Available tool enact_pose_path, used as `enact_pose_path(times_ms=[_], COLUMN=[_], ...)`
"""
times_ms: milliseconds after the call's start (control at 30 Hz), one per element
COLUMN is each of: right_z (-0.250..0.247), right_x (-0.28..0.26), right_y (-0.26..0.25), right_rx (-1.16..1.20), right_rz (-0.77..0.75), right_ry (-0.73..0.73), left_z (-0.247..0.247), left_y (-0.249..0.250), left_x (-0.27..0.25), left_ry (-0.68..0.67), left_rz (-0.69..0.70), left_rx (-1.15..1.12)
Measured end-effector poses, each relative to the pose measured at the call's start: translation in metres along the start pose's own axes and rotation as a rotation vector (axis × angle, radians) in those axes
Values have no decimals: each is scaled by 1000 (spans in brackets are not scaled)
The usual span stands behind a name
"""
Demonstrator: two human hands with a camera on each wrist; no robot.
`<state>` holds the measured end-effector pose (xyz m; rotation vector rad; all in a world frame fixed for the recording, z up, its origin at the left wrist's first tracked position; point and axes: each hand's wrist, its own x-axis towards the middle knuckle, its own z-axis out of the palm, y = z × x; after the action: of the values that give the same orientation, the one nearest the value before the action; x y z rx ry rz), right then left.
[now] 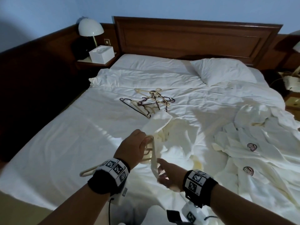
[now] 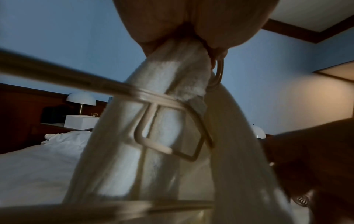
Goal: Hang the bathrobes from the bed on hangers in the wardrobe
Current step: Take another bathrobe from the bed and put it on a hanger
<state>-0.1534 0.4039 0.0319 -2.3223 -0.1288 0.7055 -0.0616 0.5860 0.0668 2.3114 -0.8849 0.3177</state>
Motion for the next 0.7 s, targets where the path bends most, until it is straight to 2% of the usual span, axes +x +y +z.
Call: enact_pose_path(times_ms=[33, 67, 100, 167, 200, 233, 333, 367, 467, 567, 700], right_z=[4, 4, -2, -19, -27, -33, -46, -49, -60, -73, -64], right_x=[2, 5, 7, 12, 14, 17, 32, 38, 53, 69, 105], right_y=[-1, -2, -4, -9, -16, -27, -67, -79, -122, -194, -328], right_rx=[104, 147, 125, -81, -186, -260, -418, -453, -591, -777, -899], right_rz=[-37, -72, -102, -141, -164, -164, -91, -101, -231, -388, -513], right_ry=[17, 123, 295, 626, 680, 643, 338, 283, 323, 437, 487], left_z=[-5, -12, -18, -34, -42, -50, -77, -89, -137, -200, -298], left_y=[2, 4, 3, 3, 3, 4, 4, 2, -17, -51, -119], left_x=[-3, -5, -7, -13, -15, -17, -19, -20, -30, -47, -81], left_ry=[-5, -16, -30, -72, -90, -100, -89, -67, 40, 72, 27], left_rz=[16, 30, 49, 100, 127, 150, 180, 181, 117, -115, -381], left_rx=[-15, -28, -39, -57, -57, -56, -62, -70, -126, -183, -30])
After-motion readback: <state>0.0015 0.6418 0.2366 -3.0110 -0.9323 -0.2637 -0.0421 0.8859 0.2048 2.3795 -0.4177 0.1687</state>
